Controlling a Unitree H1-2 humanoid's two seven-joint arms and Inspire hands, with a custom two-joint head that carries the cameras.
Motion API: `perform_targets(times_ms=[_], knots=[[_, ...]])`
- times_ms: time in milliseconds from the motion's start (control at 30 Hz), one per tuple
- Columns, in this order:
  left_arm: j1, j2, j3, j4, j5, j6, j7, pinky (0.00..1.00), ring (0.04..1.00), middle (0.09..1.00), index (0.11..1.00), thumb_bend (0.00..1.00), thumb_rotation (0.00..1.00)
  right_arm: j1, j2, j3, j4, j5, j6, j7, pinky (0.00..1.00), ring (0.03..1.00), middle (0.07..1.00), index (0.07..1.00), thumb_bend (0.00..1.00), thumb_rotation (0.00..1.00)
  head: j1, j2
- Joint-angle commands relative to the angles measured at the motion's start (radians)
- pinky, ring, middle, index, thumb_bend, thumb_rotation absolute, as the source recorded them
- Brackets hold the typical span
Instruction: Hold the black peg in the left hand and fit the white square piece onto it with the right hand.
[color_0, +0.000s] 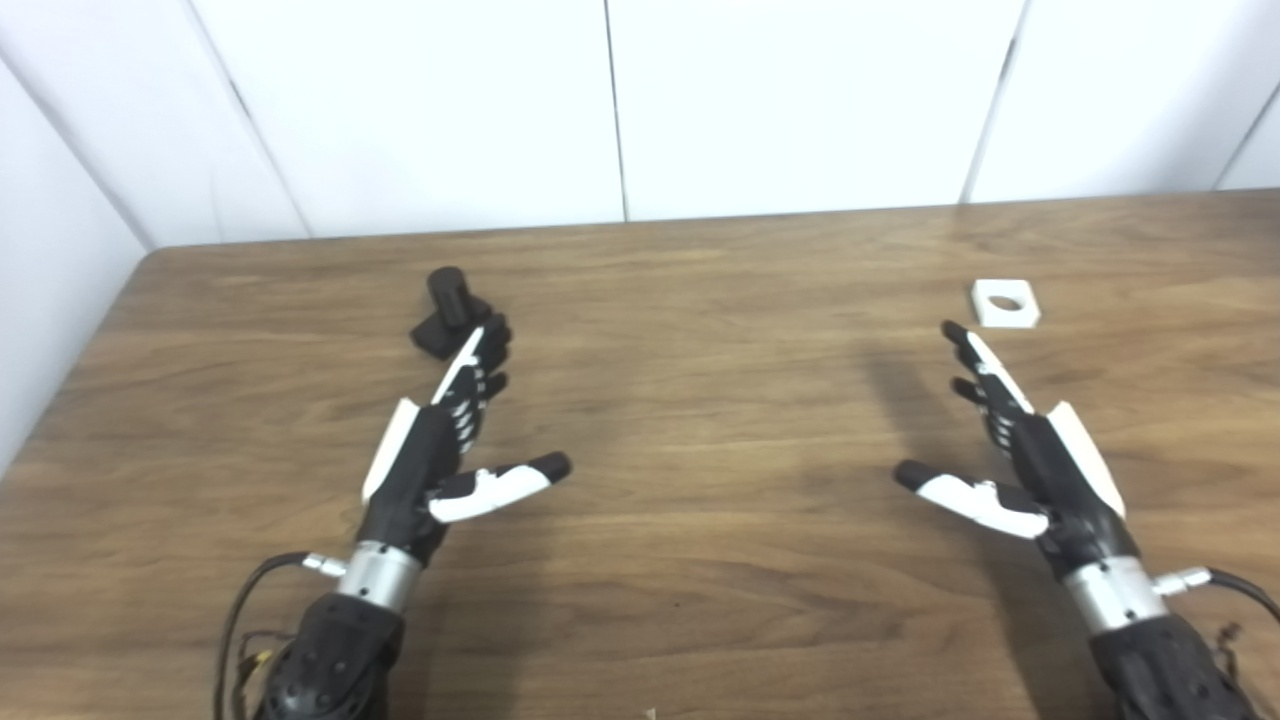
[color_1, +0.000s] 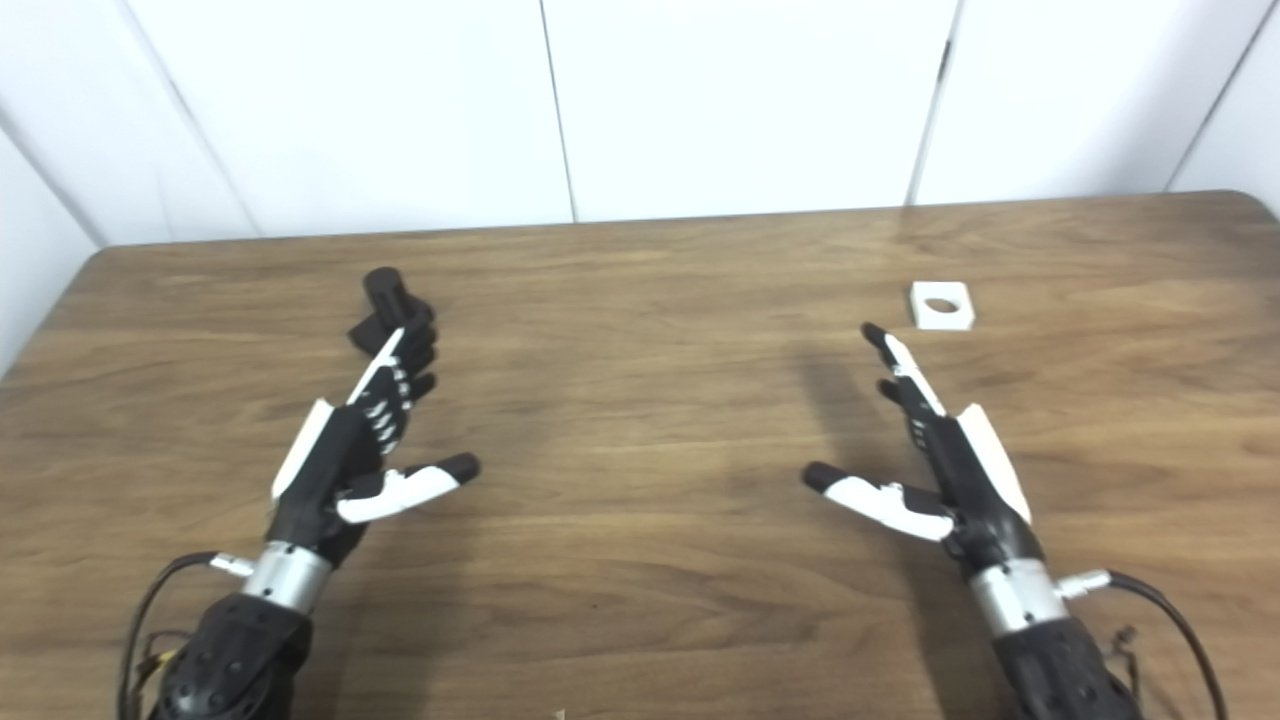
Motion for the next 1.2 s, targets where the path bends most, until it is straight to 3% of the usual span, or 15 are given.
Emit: perform_targets(times_ms=[0, 167, 300, 567, 700, 800, 1000, 1167], knots=[[-0.029, -0.005, -0.007, 0.000, 0.018, -0.037, 0.018, 0.95, 0.988, 1.000, 0.999, 0.91, 0.33, -0.016, -0.018, -0.020, 0.009, 0.021, -0.071, -0.020, 0.96, 1.000, 1.000, 0.972, 0.81, 0.55, 0.021, -0.006], [-0.037, -0.020, -0.024, 0.024, 0.028, -0.050, 0.026, 0.93, 0.999, 1.000, 1.000, 0.90, 0.32, -0.011, -0.032, -0.038, 0.040, 0.084, -0.089, 0.002, 0.97, 1.000, 1.000, 0.998, 0.80, 0.52, 0.067, -0.016], [-0.038, -0.026, -0.025, 0.018, 0.068, -0.040, 0.050, 0.92, 1.000, 1.000, 0.998, 0.90, 0.32, -0.004, -0.035, -0.040, 0.028, 0.093, -0.086, 0.004, 0.97, 1.000, 1.000, 1.000, 0.71, 0.45, 0.066, -0.014], [-0.035, -0.048, -0.004, 0.006, 0.142, -0.058, 0.125, 0.92, 0.985, 0.985, 0.960, 0.88, 0.30, -0.004, -0.036, -0.043, 0.050, 0.048, -0.109, -0.017, 0.98, 1.000, 1.000, 0.991, 0.77, 0.51, 0.056, -0.018], [-0.043, -0.060, 0.008, -0.031, 0.310, -0.015, 0.217, 0.88, 0.952, 0.952, 0.907, 0.86, 0.32, -0.006, -0.035, -0.048, 0.059, 0.030, -0.116, -0.022, 1.00, 1.000, 1.000, 0.981, 0.79, 0.56, 0.061, -0.019], [-0.054, -0.061, 0.013, -0.053, 0.392, 0.002, 0.256, 0.82, 0.927, 0.940, 0.865, 0.80, 0.28, -0.008, -0.033, -0.051, 0.063, 0.037, -0.119, -0.019, 1.00, 1.000, 1.000, 0.978, 0.79, 0.55, 0.062, -0.020], [-0.096, -0.048, 0.024, -0.088, 0.496, 0.073, 0.278, 0.76, 0.872, 0.900, 0.799, 0.77, 0.25, -0.011, -0.036, -0.055, 0.064, 0.044, -0.104, -0.011, 1.00, 1.000, 1.000, 0.972, 0.82, 0.58, 0.061, -0.022], [-0.136, -0.042, 0.015, -0.109, 0.617, 0.164, 0.276, 0.69, 0.839, 0.882, 0.755, 0.79, 0.22, -0.015, -0.039, -0.058, 0.057, 0.075, -0.101, 0.000, 0.99, 1.000, 1.000, 0.969, 0.81, 0.54, 0.061, -0.022]])
